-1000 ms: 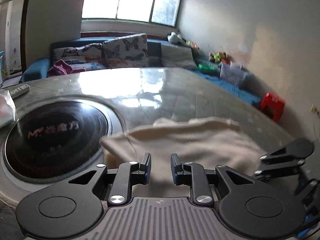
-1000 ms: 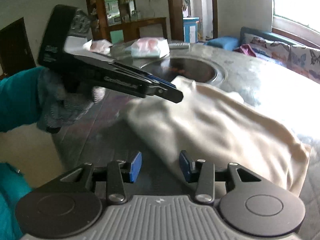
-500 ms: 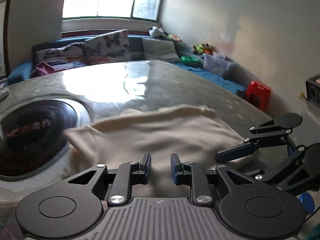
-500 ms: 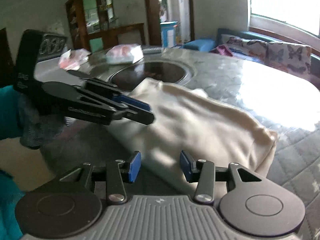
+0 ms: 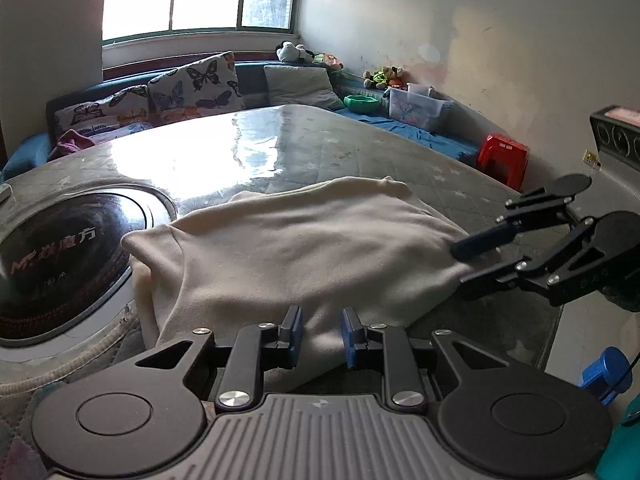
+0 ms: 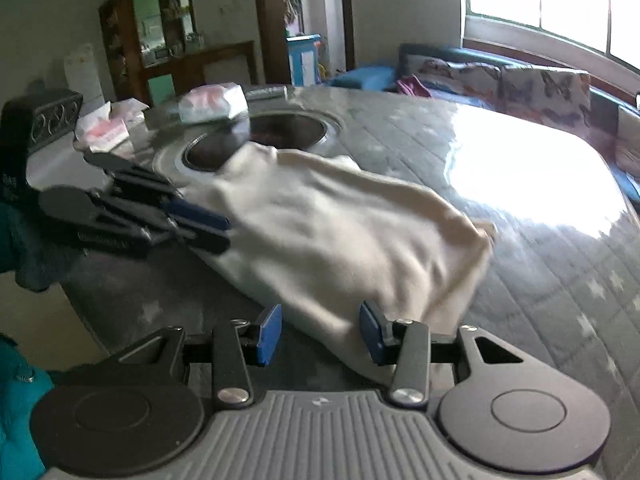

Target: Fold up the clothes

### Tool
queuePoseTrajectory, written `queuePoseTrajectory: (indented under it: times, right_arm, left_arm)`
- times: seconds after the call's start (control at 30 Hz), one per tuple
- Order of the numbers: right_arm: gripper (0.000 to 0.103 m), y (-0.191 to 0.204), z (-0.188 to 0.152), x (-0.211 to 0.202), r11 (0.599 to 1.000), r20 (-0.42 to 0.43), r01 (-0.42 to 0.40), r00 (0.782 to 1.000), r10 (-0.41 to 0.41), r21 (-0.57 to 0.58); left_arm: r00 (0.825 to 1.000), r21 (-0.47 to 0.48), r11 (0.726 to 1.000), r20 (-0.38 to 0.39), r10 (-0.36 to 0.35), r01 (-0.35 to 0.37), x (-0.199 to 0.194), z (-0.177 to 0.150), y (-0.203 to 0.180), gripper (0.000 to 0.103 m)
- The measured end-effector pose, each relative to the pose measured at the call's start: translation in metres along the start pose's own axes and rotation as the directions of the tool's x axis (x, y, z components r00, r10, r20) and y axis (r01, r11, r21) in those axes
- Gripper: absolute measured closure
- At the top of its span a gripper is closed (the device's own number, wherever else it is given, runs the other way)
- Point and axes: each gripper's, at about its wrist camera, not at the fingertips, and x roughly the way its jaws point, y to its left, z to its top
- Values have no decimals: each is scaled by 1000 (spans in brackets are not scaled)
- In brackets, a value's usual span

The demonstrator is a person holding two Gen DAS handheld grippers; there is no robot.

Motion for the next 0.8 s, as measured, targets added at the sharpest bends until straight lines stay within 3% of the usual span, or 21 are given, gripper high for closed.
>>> queuePoseTrajectory:
  times: [0.27,0.5,0.8]
  right_arm:
    - [59,-17,17,-3,999,82,15,996,-19,48]
    - [59,-36,14,16,995,52,12,999,-17,102]
    - [59,-49,45,35,996,62,61,996,-65,70]
  left_arm:
    - [999,-85,996,33,43,-40,3,17,20,79]
    - [995,-149,984,17,98,-95,4,15,46,79]
    - [989,-161,977,35,146,-139,12,36,58,77]
